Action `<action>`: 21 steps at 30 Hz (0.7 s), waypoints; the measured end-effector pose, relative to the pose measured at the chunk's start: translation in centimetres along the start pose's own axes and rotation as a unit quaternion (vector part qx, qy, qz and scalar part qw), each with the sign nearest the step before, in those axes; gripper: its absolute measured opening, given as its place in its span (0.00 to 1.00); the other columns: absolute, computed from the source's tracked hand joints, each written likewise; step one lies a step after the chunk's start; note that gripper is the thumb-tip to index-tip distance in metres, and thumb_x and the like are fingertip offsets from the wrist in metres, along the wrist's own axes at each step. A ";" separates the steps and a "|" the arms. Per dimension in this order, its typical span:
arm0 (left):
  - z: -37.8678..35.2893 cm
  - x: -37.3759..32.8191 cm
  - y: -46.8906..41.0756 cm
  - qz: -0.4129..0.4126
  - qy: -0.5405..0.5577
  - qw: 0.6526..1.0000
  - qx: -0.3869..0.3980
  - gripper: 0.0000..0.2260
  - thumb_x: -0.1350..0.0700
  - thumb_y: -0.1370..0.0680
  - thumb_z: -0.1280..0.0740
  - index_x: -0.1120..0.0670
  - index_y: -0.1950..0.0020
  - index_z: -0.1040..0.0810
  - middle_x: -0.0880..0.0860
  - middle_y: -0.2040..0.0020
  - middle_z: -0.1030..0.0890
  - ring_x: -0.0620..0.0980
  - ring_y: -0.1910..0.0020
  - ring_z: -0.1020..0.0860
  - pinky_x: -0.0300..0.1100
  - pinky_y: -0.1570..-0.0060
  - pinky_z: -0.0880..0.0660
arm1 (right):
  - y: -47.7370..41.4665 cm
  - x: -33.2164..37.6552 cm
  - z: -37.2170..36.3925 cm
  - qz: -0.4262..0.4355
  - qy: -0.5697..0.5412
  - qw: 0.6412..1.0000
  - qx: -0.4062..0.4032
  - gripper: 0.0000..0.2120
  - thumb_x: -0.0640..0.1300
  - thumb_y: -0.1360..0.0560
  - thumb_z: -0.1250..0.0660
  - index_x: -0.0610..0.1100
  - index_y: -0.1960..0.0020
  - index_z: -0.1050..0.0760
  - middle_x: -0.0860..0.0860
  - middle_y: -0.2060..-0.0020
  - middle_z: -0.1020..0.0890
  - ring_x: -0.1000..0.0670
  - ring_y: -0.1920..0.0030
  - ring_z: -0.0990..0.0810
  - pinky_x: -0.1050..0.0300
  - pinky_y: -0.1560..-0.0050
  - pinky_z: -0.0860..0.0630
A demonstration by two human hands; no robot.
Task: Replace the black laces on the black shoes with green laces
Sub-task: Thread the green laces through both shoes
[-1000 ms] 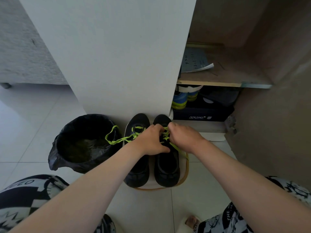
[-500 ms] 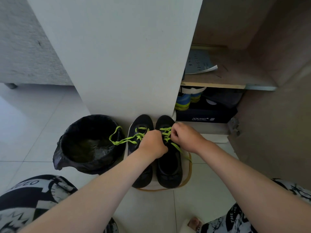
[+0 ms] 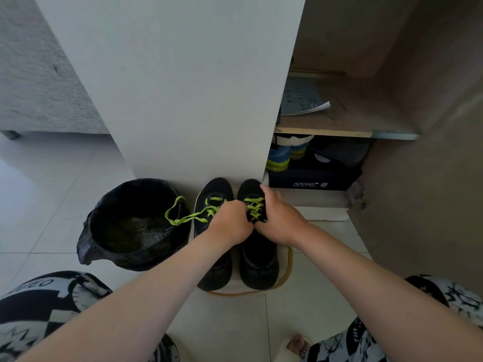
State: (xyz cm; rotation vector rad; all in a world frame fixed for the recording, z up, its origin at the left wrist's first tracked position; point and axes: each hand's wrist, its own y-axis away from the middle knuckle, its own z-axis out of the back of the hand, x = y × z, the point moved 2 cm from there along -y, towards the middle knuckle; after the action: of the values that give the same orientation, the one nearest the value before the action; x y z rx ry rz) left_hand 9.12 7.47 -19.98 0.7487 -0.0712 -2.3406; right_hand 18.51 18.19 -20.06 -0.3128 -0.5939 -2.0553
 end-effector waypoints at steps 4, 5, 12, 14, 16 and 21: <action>0.0 0.1 0.3 -0.010 -0.020 0.999 -0.031 0.08 0.63 0.28 0.34 0.57 0.53 0.16 0.53 0.58 0.17 0.53 0.56 0.19 0.42 0.61 0.23 | 0.2 -0.6 -0.8 -0.018 0.001 1.000 0.005 0.42 0.39 0.22 0.36 0.48 0.19 0.59 0.39 0.22 0.49 0.37 0.35 0.26 0.48 0.41 0.25; -0.1 0.1 0.4 -0.009 -0.021 0.999 -0.039 0.09 0.63 0.28 0.35 0.57 0.53 0.16 0.54 0.57 0.16 0.54 0.55 0.19 0.44 0.59 0.21 | 0.2 -0.9 -0.6 -0.031 -0.008 0.999 0.024 0.41 0.38 0.22 0.37 0.48 0.19 0.59 0.39 0.22 0.49 0.36 0.35 0.26 0.49 0.41 0.25; 0.4 0.4 0.5 -0.021 0.005 1.000 0.003 0.16 0.57 0.27 0.31 0.52 0.39 0.21 0.51 0.46 0.18 0.52 0.46 0.20 0.45 0.49 0.21 | 0.9 -1.8 0.2 -0.019 0.016 0.999 0.021 0.25 0.48 0.23 0.34 0.51 0.30 0.38 0.47 0.34 0.32 0.44 0.45 0.22 0.47 0.44 0.24; 0.9 0.3 0.5 -0.034 0.003 0.999 0.032 0.11 0.51 0.27 0.31 0.51 0.46 0.19 0.49 0.51 0.18 0.50 0.51 0.20 0.42 0.54 0.22 | 0.8 -2.3 1.0 -0.025 -0.027 0.999 0.011 0.19 0.59 0.24 0.34 0.53 0.37 0.28 0.54 0.40 0.25 0.50 0.44 0.23 0.48 0.44 0.24; 1.3 0.3 0.2 -0.046 0.003 0.998 0.051 0.10 0.48 0.23 0.35 0.53 0.53 0.18 0.50 0.57 0.18 0.50 0.56 0.21 0.42 0.58 0.25 | 0.6 -2.6 1.8 -0.023 -0.095 0.995 -0.007 0.14 0.61 0.22 0.36 0.53 0.47 0.20 0.58 0.51 0.19 0.52 0.48 0.21 0.50 0.46 0.24; 1.9 0.4 -0.9 -0.104 -0.061 0.992 0.034 0.11 0.59 0.22 0.37 0.50 0.49 0.16 0.53 0.53 0.17 0.54 0.52 0.20 0.45 0.54 0.23 | -0.6 -2.0 1.5 -0.001 0.011 0.997 -0.073 0.07 0.51 0.24 0.30 0.53 0.51 0.14 0.56 0.53 0.14 0.52 0.51 0.18 0.53 0.49 0.21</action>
State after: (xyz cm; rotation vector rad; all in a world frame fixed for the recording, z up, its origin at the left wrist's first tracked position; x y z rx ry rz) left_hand 7.32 7.69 -18.81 0.6729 -0.1341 -2.5925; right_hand 19.02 20.76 -19.83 -0.3742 -0.4324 -2.1066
